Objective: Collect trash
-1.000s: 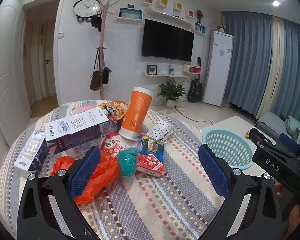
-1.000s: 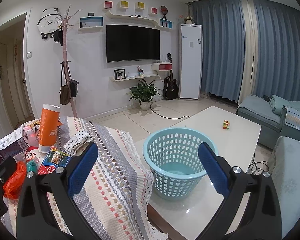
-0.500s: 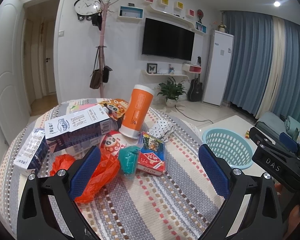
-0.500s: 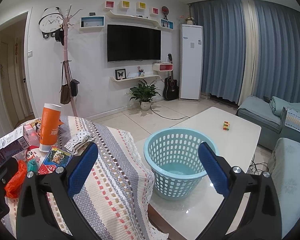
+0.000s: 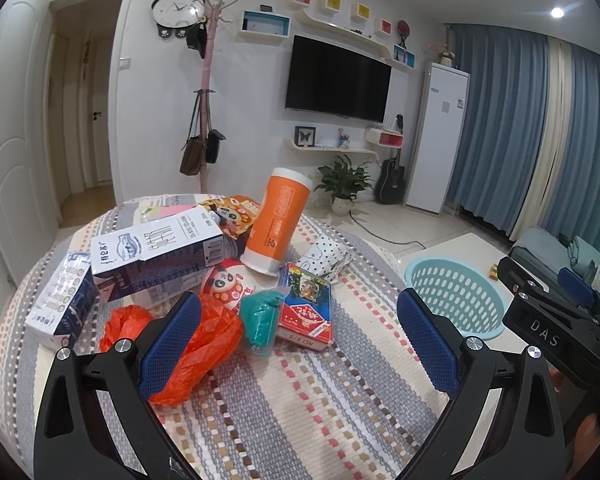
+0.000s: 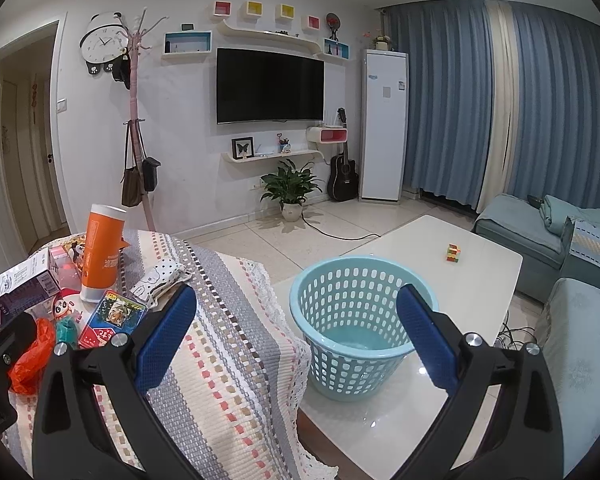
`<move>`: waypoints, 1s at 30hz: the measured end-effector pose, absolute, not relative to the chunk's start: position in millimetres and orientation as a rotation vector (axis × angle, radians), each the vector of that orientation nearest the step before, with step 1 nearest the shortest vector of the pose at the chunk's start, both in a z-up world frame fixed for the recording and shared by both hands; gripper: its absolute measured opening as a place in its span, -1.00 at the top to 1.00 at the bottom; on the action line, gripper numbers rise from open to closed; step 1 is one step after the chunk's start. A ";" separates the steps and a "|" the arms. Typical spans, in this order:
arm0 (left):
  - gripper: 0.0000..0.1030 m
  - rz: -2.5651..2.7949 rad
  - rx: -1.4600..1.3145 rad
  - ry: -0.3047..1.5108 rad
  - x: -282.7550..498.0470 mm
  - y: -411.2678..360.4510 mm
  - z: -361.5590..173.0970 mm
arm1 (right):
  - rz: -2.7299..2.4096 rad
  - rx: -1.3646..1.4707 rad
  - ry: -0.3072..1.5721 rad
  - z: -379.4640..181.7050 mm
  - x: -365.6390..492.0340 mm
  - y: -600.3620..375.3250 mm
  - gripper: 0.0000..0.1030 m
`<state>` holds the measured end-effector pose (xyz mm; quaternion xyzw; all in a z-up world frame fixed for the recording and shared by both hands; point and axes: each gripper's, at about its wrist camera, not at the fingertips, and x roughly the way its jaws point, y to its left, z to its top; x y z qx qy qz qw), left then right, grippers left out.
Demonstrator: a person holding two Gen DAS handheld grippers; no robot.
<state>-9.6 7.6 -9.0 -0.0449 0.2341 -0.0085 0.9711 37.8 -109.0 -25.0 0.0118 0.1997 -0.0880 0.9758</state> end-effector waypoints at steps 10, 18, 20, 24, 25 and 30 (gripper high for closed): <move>-0.84 -0.017 -0.093 0.474 -10.0 9.1 -9.4 | -0.176 0.022 0.400 -25.3 37.0 -106.4 -0.85; -0.84 -0.017 -0.098 0.482 -9.4 13.2 -10.3 | -0.174 0.022 0.406 -25.1 37.2 -105.7 -0.85; -0.84 -0.011 -0.090 0.480 -11.3 15.8 -9.3 | -0.176 0.019 0.409 -25.2 37.8 -106.1 -0.84; -0.84 0.029 -0.090 0.473 -16.6 35.3 -6.9 | -0.165 0.030 0.430 -26.3 43.2 -110.6 -0.74; -0.84 0.038 -0.099 0.479 -17.6 42.4 -7.8 | -0.157 0.032 0.437 -27.2 45.4 -111.1 -0.69; -0.85 0.116 -0.101 0.498 -22.0 79.0 -11.2 | -0.076 0.042 0.472 -33.7 57.1 -105.9 -0.54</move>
